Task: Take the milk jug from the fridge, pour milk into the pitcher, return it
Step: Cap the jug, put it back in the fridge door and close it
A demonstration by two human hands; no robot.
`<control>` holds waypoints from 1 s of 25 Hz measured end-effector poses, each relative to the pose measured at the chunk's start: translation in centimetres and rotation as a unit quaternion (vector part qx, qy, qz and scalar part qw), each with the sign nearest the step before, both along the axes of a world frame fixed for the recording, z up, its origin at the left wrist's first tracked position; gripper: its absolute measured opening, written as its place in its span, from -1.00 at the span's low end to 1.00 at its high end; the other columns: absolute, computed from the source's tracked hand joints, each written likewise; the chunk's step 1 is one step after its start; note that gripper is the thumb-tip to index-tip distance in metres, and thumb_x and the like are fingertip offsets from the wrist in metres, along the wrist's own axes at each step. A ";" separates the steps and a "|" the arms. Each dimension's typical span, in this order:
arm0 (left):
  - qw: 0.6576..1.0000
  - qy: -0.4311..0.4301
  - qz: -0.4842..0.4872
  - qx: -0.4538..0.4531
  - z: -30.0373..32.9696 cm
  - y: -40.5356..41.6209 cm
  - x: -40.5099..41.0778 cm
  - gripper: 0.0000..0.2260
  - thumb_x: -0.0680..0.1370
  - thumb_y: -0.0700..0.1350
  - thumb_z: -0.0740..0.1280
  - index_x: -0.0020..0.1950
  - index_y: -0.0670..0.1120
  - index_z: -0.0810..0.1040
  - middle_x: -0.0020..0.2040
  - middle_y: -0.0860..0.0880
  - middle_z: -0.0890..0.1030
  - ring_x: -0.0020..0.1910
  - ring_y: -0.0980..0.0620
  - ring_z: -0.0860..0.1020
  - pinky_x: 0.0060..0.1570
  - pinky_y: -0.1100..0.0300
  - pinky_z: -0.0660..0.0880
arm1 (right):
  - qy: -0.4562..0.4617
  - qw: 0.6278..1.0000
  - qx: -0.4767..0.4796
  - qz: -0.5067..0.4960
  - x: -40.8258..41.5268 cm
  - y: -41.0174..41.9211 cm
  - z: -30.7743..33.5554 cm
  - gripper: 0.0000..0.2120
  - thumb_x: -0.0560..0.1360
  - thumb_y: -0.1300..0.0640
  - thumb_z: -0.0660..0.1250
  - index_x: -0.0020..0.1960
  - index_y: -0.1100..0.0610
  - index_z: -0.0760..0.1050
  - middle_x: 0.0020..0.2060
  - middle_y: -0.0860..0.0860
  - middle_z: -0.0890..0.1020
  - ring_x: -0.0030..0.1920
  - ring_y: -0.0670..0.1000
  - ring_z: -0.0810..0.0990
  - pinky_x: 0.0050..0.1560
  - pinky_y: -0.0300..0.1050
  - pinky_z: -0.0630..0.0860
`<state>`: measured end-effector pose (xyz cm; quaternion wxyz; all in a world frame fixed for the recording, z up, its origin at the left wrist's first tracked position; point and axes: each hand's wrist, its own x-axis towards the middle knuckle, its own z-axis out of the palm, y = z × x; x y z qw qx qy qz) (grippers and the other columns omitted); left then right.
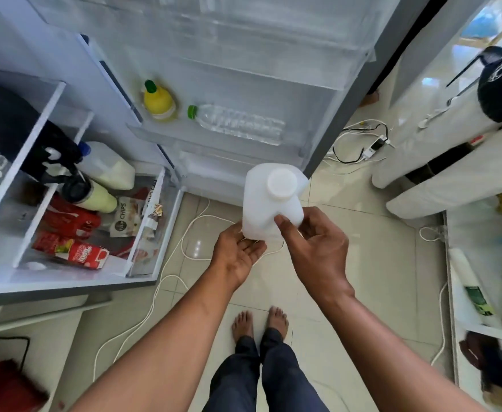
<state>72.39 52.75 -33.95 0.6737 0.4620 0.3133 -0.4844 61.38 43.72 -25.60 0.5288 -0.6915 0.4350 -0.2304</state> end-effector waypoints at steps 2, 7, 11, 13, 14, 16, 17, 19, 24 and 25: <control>1.000 0.005 0.017 -0.012 -2.8 -0.9 0.8 -0.67 0.60 -0.17 0.28 0.33 -0.26 0.53 0.33 -0.36 0.57 0.31 -0.31 0.57 0.37 -0.16 0.49 | 0.000 1.000 0.012 0.003 0.3 0.2 -3.8 -0.83 0.47 0.11 0.55 0.04 0.08 0.66 -0.17 -0.09 0.72 -0.10 0.00 0.68 -0.09 -0.11 0.59; 0.999 -0.019 0.021 -0.044 -9.3 -3.8 2.6 -0.76 0.57 -0.28 0.27 0.21 -0.26 0.58 0.31 -0.37 0.58 0.23 -0.37 0.61 0.08 -0.12 0.64 | 0.019 0.999 0.031 -0.004 1.7 -1.4 -12.6 -0.69 0.46 0.15 0.56 0.19 0.12 0.66 -0.09 -0.11 0.71 -0.10 -0.14 0.61 -0.06 -0.25 0.50; 0.998 -0.035 0.028 -0.042 -15.2 -6.6 5.3 -0.71 0.59 -0.30 0.27 0.30 -0.27 0.54 0.21 -0.33 0.63 0.15 -0.32 0.65 0.00 -0.11 0.68 | 0.021 1.000 -0.018 0.008 3.7 -4.6 -19.2 -0.69 0.44 0.16 0.57 0.16 0.18 0.66 -0.14 -0.18 0.62 -0.16 -0.19 0.56 -0.07 -0.25 0.47; 0.998 -0.041 0.020 -0.038 -17.2 -7.8 6.4 -0.81 0.61 -0.30 0.26 0.20 -0.24 0.55 0.01 -0.26 0.69 -0.03 -0.23 0.67 0.00 -0.11 0.68 | 0.013 0.999 -0.033 0.010 4.7 -6.0 -21.7 -0.66 0.44 0.13 0.58 0.19 0.15 0.67 -0.04 -0.12 0.72 -0.04 -0.12 0.68 0.01 -0.17 0.58; 0.998 -0.045 0.016 -0.035 -18.1 -8.5 6.9 -0.86 0.62 -0.29 0.25 0.13 -0.24 0.56 -0.10 -0.23 0.71 -0.08 -0.20 0.68 0.02 -0.11 0.67 | 0.012 0.999 -0.036 0.008 5.3 -6.8 -23.1 -0.63 0.44 0.12 0.58 0.22 0.14 0.66 0.03 -0.07 0.75 0.03 -0.07 0.71 0.07 -0.15 0.61; 0.998 -0.054 0.008 -0.028 -19.9 -9.7 7.8 -0.90 0.64 -0.28 0.25 0.07 -0.23 0.55 -0.17 -0.22 0.70 -0.12 -0.17 0.67 0.09 -0.10 0.63 | 0.011 0.999 -0.035 0.011 6.4 -8.1 -25.7 -0.65 0.44 0.12 0.57 0.21 0.14 0.67 0.02 -0.07 0.75 0.02 -0.06 0.69 0.06 -0.18 0.61; 0.998 -0.059 0.002 -0.023 -20.6 -10.3 8.3 -0.90 0.64 -0.27 0.25 0.09 -0.23 0.55 -0.12 -0.25 0.68 -0.10 -0.18 0.66 0.13 -0.09 0.61 | 0.014 0.999 -0.034 0.014 6.9 -8.7 -26.9 -0.71 0.45 0.11 0.56 0.14 0.14 0.67 -0.07 -0.11 0.72 -0.08 -0.09 0.65 -0.03 -0.24 0.57; 0.998 -0.066 -0.012 -0.013 -22.1 -11.1 9.1 -0.83 0.64 -0.24 0.29 0.21 -0.24 0.51 0.03 -0.31 0.63 -0.03 -0.22 0.64 0.16 -0.10 0.60 | 0.033 0.998 -0.040 0.024 7.7 -9.9 -28.8 -0.84 0.46 0.09 0.55 -0.08 0.06 0.59 -0.29 -0.22 0.57 -0.28 -0.15 0.47 -0.22 -0.39 0.42; 0.993 -0.092 -0.072 0.034 -24.9 -11.7 10.0 -0.60 0.64 -0.10 0.36 0.43 -0.19 0.40 0.22 -0.43 0.59 0.18 -0.32 0.65 0.15 -0.12 0.64 | 0.079 0.995 -0.033 0.045 9.4 -12.0 -31.2 -0.78 0.50 0.01 0.51 -0.15 0.08 0.50 -0.27 -0.01 0.61 -0.27 0.00 0.51 -0.28 -0.25 0.44; 0.991 -0.095 -0.079 0.043 -25.1 -11.7 10.0 -0.59 0.65 -0.06 0.35 0.45 -0.19 0.39 0.19 -0.42 0.60 0.16 -0.32 0.66 0.15 -0.12 0.64 | 0.081 0.995 -0.034 0.048 9.8 -12.3 -31.2 -0.78 0.50 0.02 0.50 -0.12 0.12 0.51 -0.26 0.00 0.60 -0.30 -0.04 0.50 -0.30 -0.33 0.42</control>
